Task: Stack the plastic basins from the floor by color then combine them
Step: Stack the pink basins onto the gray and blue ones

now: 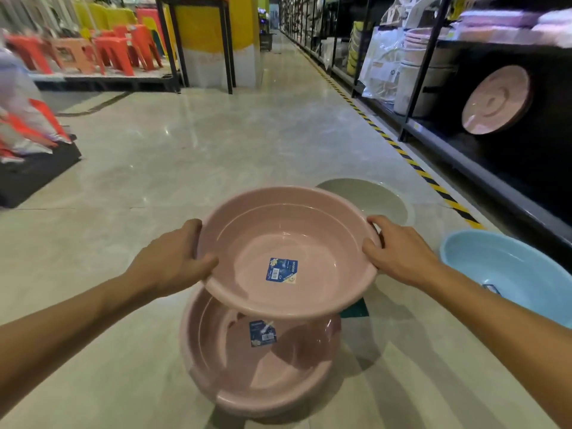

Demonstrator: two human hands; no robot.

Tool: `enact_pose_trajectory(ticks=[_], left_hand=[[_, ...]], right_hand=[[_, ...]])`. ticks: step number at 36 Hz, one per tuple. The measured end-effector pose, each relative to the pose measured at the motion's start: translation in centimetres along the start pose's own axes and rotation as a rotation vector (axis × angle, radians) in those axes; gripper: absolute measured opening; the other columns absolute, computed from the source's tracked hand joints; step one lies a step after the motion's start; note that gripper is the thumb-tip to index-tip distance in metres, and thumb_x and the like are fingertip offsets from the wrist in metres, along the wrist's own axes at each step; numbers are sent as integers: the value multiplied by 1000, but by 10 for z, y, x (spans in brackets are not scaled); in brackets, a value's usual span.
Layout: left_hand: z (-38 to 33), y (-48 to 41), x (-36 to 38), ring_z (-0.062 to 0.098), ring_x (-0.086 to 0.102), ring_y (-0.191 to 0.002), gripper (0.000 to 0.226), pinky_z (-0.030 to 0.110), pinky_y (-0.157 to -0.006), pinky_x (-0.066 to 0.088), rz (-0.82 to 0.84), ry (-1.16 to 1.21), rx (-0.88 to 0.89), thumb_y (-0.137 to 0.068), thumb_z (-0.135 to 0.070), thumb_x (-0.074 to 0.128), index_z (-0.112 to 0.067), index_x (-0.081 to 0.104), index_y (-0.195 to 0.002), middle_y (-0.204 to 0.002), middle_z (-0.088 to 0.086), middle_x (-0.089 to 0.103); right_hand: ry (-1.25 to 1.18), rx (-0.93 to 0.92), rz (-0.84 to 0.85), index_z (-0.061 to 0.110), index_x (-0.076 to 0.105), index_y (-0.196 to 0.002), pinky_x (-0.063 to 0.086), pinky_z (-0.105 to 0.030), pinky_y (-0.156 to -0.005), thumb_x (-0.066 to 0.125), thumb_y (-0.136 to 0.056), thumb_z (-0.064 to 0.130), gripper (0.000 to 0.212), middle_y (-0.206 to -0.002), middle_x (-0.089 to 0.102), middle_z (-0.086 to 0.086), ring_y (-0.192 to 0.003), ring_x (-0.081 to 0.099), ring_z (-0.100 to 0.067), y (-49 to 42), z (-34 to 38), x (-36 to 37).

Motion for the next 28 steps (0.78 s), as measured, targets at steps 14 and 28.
enact_pose_trajectory(ticks=[14, 28], left_hand=[[54, 59, 56, 6, 55, -68, 66, 27, -57, 44, 139, -32, -9, -74, -60, 44, -25, 38, -129, -81, -20, 50], [70, 71, 107, 16, 55, -73, 63, 27, -56, 38, 264, -129, -66, -85, -51, 51, -23, 27, -137, -101, -3, 57]], right_hand=[[38, -76, 94, 30, 47, -126, 56, -45, -71, 43, -84, 45, 45, -98, 69, 2, -84, 65, -24, 29, 12, 81], [167, -69, 194, 34, 38, -125, 59, -35, -62, 41, -97, 42, 30, -91, 59, 10, -73, 58, -7, 57, -8, 152]])
Point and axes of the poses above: each hand's wrist, its own y-axis away from the middle knuckle, its own x-axis out of the palm, z = x × y, the point moved 6 cm from there along -y, towards the middle knuckle
